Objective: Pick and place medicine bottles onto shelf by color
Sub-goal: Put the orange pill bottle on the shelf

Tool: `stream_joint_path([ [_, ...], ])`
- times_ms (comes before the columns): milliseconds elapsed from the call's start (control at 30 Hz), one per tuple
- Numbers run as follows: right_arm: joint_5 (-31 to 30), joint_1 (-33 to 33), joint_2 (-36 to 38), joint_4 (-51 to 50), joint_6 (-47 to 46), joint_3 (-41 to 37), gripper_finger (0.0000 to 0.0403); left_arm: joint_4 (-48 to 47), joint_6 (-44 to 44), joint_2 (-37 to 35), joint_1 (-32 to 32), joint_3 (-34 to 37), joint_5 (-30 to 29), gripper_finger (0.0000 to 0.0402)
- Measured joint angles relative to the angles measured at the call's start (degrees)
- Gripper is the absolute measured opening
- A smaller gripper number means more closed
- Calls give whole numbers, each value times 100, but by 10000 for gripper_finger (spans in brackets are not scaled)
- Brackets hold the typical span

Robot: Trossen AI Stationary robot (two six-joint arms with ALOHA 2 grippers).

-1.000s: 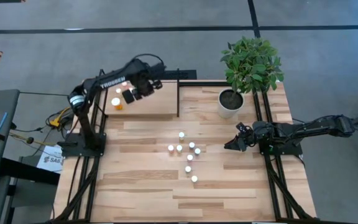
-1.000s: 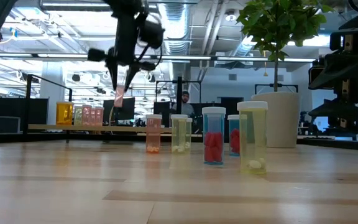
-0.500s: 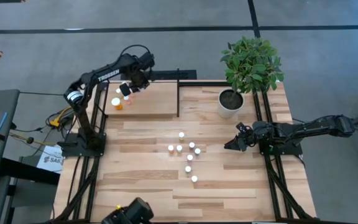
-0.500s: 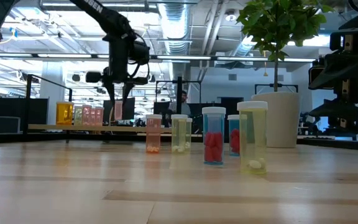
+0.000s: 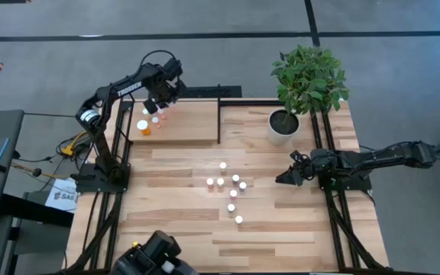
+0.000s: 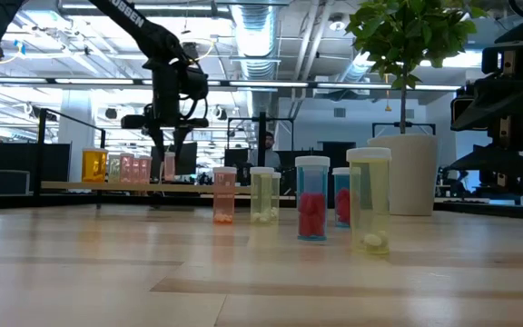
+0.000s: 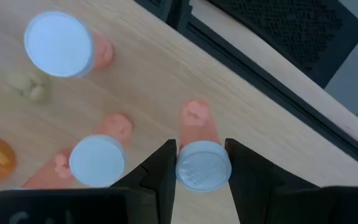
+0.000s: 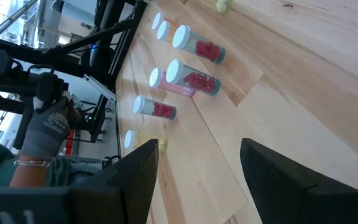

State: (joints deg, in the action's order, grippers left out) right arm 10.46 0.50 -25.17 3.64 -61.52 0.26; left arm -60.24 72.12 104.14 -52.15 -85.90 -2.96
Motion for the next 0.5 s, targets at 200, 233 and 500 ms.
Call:
stream_joint_path([
  [200,0,0,0,0,0,0,249,-134,0,0,-1,-1,-42,107],
  [233,0,1,0,0,0,1,249,-156,0,0,-1,-1,-52,107],
  [500,0,1,1,0,0,0,249,-281,7,0,5,-1,-183,107],
])
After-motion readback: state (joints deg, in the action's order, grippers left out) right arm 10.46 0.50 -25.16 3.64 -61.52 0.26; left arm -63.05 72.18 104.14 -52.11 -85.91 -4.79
